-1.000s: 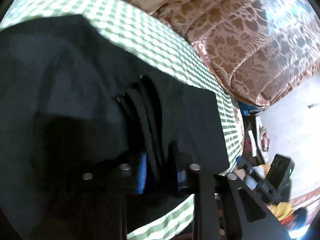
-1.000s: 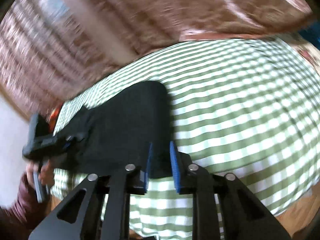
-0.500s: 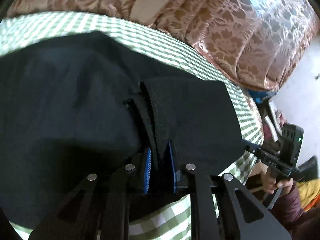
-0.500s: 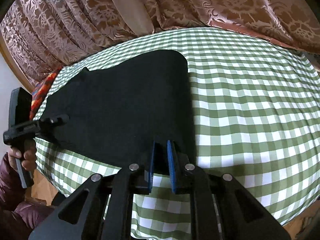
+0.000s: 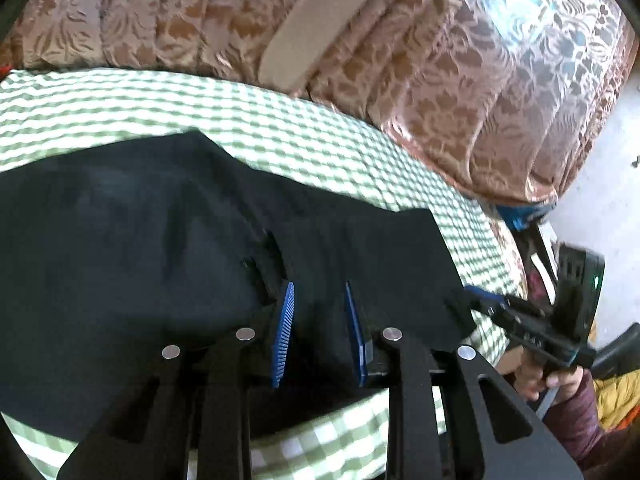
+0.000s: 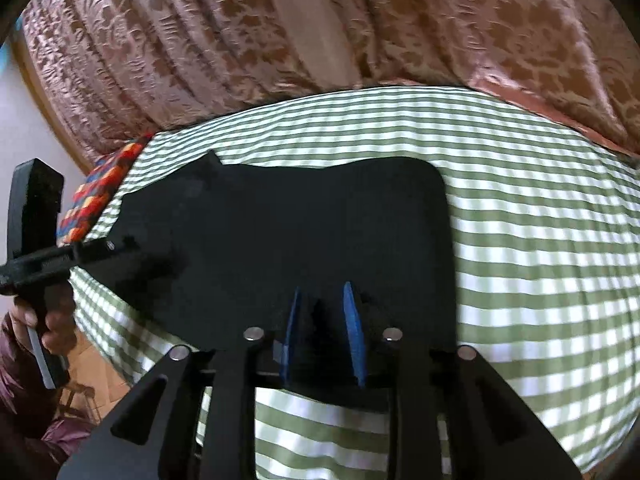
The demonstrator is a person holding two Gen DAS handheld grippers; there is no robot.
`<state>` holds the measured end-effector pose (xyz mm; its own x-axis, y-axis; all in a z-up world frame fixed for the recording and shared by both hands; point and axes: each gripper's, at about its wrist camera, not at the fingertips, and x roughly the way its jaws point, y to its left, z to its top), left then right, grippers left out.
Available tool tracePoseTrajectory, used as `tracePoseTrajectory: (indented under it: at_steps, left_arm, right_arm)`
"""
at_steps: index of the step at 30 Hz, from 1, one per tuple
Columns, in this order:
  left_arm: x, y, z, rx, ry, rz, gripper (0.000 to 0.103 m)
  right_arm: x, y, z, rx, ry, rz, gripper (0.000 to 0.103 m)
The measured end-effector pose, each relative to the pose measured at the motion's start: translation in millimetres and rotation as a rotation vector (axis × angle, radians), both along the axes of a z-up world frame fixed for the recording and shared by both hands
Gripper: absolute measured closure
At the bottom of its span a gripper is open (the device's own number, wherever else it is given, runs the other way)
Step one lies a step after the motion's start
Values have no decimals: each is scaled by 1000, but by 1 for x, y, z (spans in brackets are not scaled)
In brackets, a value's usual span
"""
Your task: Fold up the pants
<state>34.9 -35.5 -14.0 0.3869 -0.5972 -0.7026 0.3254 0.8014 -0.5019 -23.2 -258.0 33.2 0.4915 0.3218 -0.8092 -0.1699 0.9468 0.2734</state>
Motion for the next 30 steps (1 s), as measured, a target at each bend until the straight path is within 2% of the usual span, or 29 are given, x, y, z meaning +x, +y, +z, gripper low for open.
tracePoseTrajectory:
  at_steps: [2,5,6,7,8,9,11,14,16,18,22,25,30]
  left_arm:
    - [-8,1,-4,-1,18,-21,56]
    - [-16,-6,-11,-9,50,-69,55]
    - [-21,-11,-13,24,32,-96,59]
    - [-26,-16,-14,72,5,-107,80]
    - [-28,-21,-15,131,-25,-102,93]
    - [-31,-21,-17,144,-47,-97,95]
    - [-34,-15,-11,120,-83,-79,100]
    - [-45,-3,-2,99,-138,-74,101]
    - [-47,-5,-10,128,-125,-86,101]
    - [-45,-8,-29,148,-71,-93,101]
    - [-43,-5,-24,110,-73,-81,101]
    - [-46,-3,-18,103,-88,-82,100]
    - [-50,-11,-18,149,-113,-92,100]
  right_arm:
    - [0,5,-9,9,18,9,72]
    - [-1,4,-22,23,43,-7,72]
    - [-2,4,-24,25,43,-10,71]
    - [-3,3,-24,28,42,-11,71]
    - [-4,2,-22,33,41,-11,71]
    - [-5,2,-20,36,39,-9,72]
    - [-11,1,-15,48,27,9,72]
    - [-17,6,-22,48,53,41,71]
    - [-19,10,-32,27,60,53,71]
    - [-17,10,-29,28,65,53,71]
    - [-5,16,-14,20,50,92,70]
    - [17,38,1,31,0,152,70]
    - [58,94,-1,80,-8,307,70]
